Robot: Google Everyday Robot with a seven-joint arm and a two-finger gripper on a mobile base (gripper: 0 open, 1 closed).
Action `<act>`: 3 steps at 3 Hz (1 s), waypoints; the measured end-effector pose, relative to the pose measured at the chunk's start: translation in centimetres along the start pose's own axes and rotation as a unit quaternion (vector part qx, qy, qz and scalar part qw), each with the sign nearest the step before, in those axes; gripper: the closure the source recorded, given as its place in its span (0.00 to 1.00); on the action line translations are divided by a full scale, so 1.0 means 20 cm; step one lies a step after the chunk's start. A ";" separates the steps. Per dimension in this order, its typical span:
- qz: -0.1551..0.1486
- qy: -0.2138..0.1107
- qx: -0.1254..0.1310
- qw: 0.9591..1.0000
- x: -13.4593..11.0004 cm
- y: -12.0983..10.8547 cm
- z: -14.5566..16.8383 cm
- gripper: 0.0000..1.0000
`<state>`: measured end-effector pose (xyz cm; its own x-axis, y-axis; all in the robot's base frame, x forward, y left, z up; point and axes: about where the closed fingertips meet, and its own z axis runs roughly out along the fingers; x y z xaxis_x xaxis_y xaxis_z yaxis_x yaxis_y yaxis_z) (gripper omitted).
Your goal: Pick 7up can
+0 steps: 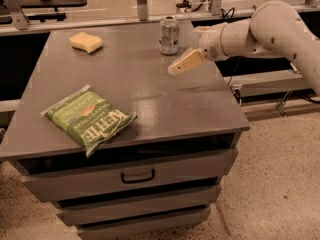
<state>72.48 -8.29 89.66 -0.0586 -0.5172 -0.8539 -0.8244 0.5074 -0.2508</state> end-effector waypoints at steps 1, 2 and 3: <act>0.017 -0.061 0.018 0.998 -0.05 -0.15 0.15 0.00; 0.031 -0.103 0.032 0.994 -0.08 -0.27 0.27 0.00; 0.046 -0.131 0.035 0.990 -0.11 -0.34 0.38 0.00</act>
Offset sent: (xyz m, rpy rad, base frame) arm 0.1210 0.0162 0.0065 0.3132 -0.1485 -0.0634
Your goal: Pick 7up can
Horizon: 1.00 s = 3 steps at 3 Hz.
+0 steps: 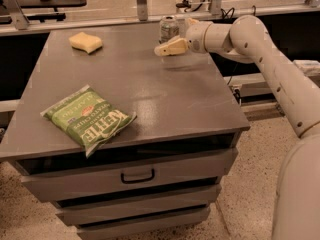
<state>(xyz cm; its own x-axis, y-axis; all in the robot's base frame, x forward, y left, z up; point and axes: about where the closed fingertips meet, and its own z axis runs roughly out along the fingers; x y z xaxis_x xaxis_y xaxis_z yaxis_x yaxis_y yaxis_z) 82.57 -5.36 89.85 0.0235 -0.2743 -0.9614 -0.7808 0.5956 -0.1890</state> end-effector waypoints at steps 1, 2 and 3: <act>0.010 -0.013 0.004 1.000 0.00 -0.04 0.11 0.16; 0.016 -0.023 0.008 1.000 0.01 -0.08 0.15 0.47; 0.021 -0.040 -0.011 0.999 -0.03 -0.05 0.11 0.71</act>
Offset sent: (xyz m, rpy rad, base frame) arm 0.0419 0.0088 -0.0046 0.0722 -0.0126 -0.0301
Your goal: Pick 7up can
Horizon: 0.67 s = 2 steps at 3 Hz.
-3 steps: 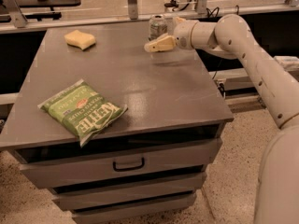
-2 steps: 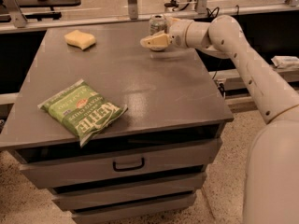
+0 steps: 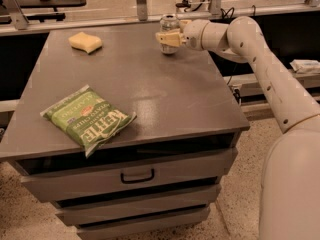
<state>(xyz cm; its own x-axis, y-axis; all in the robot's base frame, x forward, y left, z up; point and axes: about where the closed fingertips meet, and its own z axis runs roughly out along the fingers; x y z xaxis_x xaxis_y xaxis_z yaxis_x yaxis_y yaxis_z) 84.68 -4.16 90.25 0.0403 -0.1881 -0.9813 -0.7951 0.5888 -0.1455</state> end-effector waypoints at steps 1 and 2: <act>-0.005 -0.022 -0.041 0.999 -0.12 0.12 -0.13 0.93; -0.001 -0.047 -0.108 0.993 -0.27 0.32 -0.30 1.00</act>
Offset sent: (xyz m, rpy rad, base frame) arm -0.1587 -0.0073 0.0827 0.1120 -0.0120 0.3886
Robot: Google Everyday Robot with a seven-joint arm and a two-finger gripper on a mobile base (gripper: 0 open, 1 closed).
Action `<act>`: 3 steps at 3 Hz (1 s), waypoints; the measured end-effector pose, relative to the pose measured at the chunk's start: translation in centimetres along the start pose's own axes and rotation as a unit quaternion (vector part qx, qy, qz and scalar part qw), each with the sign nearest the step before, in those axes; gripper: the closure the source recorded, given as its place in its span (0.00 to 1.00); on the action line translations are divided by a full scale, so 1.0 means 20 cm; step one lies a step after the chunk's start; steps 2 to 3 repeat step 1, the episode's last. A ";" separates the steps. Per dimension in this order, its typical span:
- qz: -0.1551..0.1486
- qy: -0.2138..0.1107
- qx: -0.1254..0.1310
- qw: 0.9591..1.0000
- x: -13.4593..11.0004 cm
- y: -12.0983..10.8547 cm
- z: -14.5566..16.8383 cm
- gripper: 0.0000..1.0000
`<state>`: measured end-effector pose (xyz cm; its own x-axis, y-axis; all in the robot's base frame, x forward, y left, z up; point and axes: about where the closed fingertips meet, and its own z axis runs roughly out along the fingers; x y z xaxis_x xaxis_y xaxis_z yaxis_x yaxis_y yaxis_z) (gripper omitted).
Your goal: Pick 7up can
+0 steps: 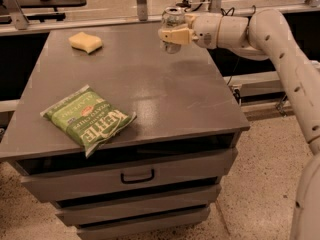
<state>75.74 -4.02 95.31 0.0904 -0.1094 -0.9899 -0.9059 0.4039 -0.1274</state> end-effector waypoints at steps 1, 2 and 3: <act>0.001 0.001 -0.012 1.000 0.00 0.03 0.01 1.00; 0.001 0.001 -0.012 1.000 0.00 0.03 0.01 1.00; 0.001 0.001 -0.012 1.000 0.00 0.03 0.01 1.00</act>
Offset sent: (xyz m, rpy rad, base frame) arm 0.0000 0.0000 0.0000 0.0000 0.0000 0.0000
